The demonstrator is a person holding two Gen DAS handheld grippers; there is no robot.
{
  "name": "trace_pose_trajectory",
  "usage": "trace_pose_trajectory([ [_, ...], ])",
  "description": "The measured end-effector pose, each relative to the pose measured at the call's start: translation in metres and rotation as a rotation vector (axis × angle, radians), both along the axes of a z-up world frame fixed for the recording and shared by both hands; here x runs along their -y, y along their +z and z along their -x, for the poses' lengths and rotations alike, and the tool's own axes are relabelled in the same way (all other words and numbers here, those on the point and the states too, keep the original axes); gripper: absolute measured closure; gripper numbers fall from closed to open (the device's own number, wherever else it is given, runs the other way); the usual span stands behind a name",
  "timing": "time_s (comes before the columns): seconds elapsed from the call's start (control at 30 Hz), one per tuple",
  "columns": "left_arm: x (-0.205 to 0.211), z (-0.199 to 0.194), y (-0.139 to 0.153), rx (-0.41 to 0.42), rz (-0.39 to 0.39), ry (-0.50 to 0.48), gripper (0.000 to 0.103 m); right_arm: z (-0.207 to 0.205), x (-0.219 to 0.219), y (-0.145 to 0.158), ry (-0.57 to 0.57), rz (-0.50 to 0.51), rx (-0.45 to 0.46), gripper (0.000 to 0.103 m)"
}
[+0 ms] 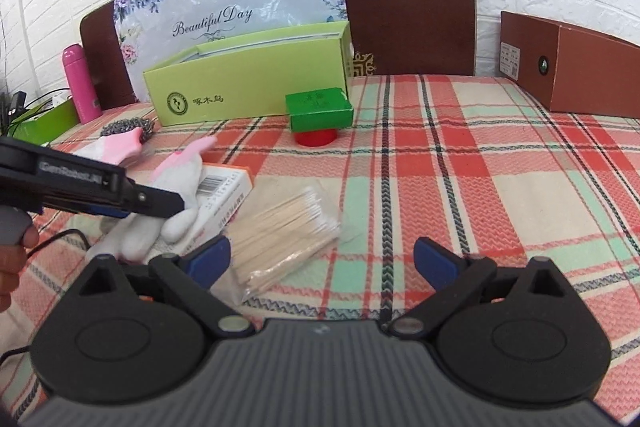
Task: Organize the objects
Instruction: 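Grasp a white glove with the left tool while the right tool grasps the cotton swab bundle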
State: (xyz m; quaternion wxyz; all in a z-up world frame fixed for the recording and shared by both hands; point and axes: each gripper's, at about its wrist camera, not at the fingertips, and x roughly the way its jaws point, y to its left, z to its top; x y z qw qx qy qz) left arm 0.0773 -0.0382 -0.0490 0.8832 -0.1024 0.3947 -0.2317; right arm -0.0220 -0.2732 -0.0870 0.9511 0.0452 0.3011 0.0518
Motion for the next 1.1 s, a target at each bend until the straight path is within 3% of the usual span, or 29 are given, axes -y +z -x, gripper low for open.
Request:
trace_pose_trajectory([
  [0.07,-0.008,0.0,0.006,0.0,-0.004,-0.006,0.087,-0.001,-0.002,-0.002,0.008,0.0,-0.009,0.005],
  [0.1,-0.014,0.001,0.01,0.009,-0.015,-0.006,0.09,-0.002,-0.003,-0.004,0.013,0.0,-0.018,0.006],
  [0.3,-0.048,0.002,0.014,0.042,-0.158,0.114,0.09,-0.01,-0.007,-0.008,0.021,0.003,-0.055,0.011],
  [0.4,-0.053,0.0,0.006,0.029,-0.178,0.142,0.073,-0.013,-0.012,-0.008,0.034,0.02,-0.052,0.012],
  [0.5,-0.05,0.0,0.005,0.067,-0.221,0.159,0.039,-0.02,-0.02,-0.009,0.066,0.063,-0.052,0.012],
  [0.7,-0.041,-0.007,0.002,0.106,-0.268,0.101,0.035,-0.04,-0.028,-0.013,0.132,0.115,-0.058,0.008],
  [0.73,-0.041,-0.009,0.001,0.105,-0.27,0.102,0.034,-0.04,-0.028,-0.012,0.136,0.115,-0.059,0.014],
  [0.83,-0.039,-0.016,-0.001,0.093,-0.252,0.083,0.029,-0.034,-0.027,-0.01,0.142,0.114,-0.04,0.045],
  [1.03,-0.028,-0.022,-0.002,0.098,-0.246,0.051,0.03,-0.024,-0.021,-0.008,0.101,0.074,-0.033,0.067],
  [1.1,-0.027,-0.023,-0.002,0.085,-0.203,0.049,0.039,-0.02,-0.018,-0.007,0.087,0.058,-0.032,0.069],
])
